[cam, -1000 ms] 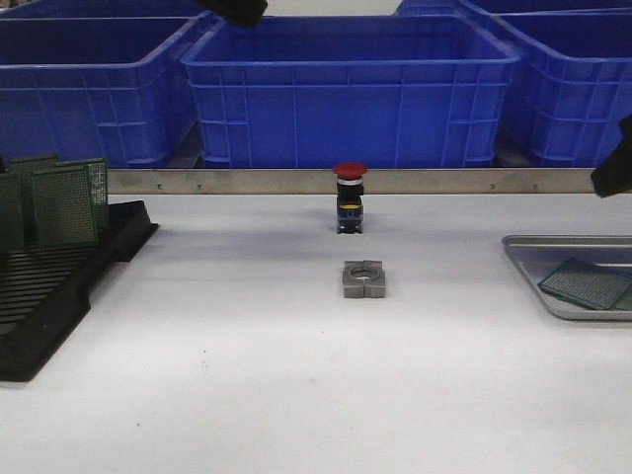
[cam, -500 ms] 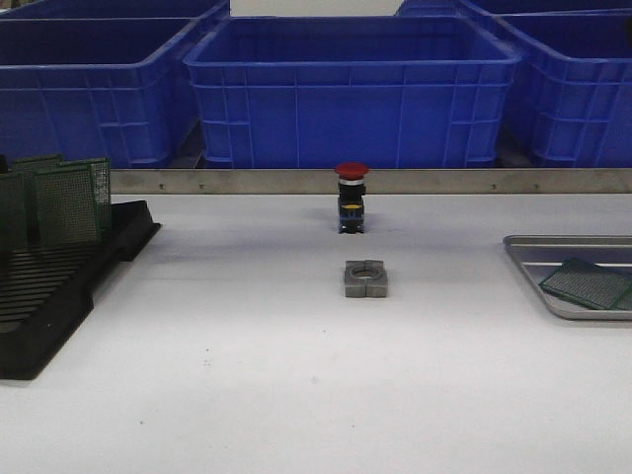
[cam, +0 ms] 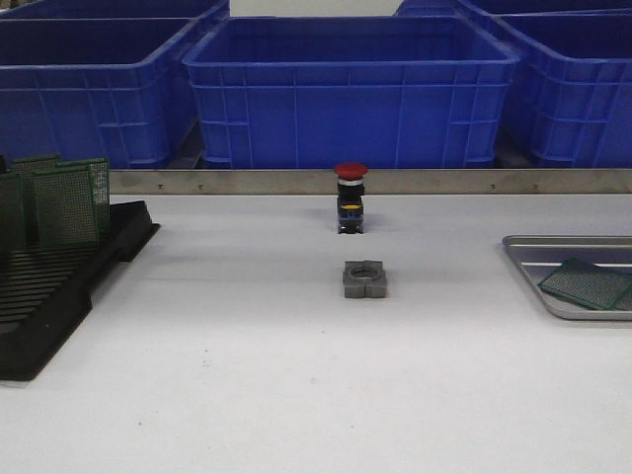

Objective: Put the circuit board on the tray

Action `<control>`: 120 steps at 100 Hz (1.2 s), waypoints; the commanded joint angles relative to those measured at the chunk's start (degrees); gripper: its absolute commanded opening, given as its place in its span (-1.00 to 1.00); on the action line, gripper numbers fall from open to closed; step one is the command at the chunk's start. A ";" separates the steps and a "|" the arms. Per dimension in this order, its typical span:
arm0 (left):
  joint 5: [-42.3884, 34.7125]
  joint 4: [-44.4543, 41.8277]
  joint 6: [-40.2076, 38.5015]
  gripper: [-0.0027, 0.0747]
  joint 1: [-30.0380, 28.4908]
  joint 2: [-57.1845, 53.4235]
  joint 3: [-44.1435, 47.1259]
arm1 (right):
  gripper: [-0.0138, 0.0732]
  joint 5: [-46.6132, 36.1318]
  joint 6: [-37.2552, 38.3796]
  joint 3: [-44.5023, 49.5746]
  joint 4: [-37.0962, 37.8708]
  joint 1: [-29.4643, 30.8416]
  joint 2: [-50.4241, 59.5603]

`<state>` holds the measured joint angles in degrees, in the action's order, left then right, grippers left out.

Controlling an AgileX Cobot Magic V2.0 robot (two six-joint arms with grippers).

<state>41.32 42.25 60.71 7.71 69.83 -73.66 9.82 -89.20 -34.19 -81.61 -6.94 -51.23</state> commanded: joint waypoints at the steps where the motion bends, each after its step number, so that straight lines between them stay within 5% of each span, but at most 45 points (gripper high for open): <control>1: -10.77 2.81 -1.21 -0.98 -0.20 -7.92 5.62 | -0.94 -3.89 -0.33 0.21 -1.79 -2.49 3.96; 34: -27.61 8.63 -1.33 -0.98 -0.20 -32.21 33.65 | -0.94 -5.82 -0.33 8.51 -1.87 -3.47 20.50; 63: -29.96 10.39 -1.33 -0.98 -0.20 -51.87 50.90 | -0.94 -5.89 -0.33 16.17 -1.88 -3.47 35.21; 120: -29.79 11.66 -1.33 -0.98 -0.20 -62.03 57.69 | -0.94 -5.42 -0.33 17.41 -1.88 -3.47 39.21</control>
<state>14.53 52.50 59.77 7.71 7.19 -14.63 4.72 -89.27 -15.26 -82.84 -10.31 -11.63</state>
